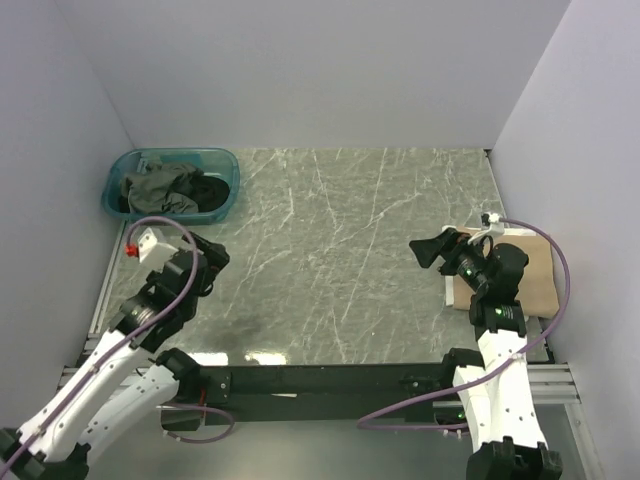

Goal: Fold and stack the t-shirts
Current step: Grab the tshirt from the pile, then move the tshirt to the center of the board, then flatten the tshirt out

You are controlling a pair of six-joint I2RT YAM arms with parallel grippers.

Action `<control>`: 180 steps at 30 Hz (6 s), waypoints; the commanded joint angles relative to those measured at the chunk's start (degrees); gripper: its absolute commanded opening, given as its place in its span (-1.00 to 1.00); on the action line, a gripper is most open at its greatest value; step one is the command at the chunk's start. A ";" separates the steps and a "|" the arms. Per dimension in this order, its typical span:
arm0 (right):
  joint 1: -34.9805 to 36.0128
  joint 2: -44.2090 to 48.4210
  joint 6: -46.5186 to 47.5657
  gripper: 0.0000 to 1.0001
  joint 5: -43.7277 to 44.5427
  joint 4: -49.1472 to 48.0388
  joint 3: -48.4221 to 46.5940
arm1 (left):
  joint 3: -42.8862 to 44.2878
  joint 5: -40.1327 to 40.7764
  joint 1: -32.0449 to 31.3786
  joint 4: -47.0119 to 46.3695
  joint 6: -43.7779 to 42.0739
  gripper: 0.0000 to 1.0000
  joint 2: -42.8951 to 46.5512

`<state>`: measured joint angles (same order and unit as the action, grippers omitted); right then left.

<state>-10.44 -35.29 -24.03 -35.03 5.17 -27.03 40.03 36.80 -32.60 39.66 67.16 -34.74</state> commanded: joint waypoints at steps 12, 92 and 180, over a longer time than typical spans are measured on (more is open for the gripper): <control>-0.29 -10.15 -8.56 1.00 -4.87 -6.56 -7.34 | 21.56 -10.95 27.92 -20.15 -16.44 0.99 -34.14; 26.40 -3.29 -6.37 0.96 29.65 16.28 -4.88 | -7.94 -39.87 1.07 -23.05 -17.24 0.99 -23.80; 23.71 -27.02 -13.15 -0.39 40.11 13.02 -1.18 | -7.17 -12.11 -11.08 -11.01 -2.56 -0.99 -26.62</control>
<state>13.23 -60.88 -37.45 2.52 22.04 -25.23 30.04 19.25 -43.59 27.14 64.18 -64.25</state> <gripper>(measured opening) 0.415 0.021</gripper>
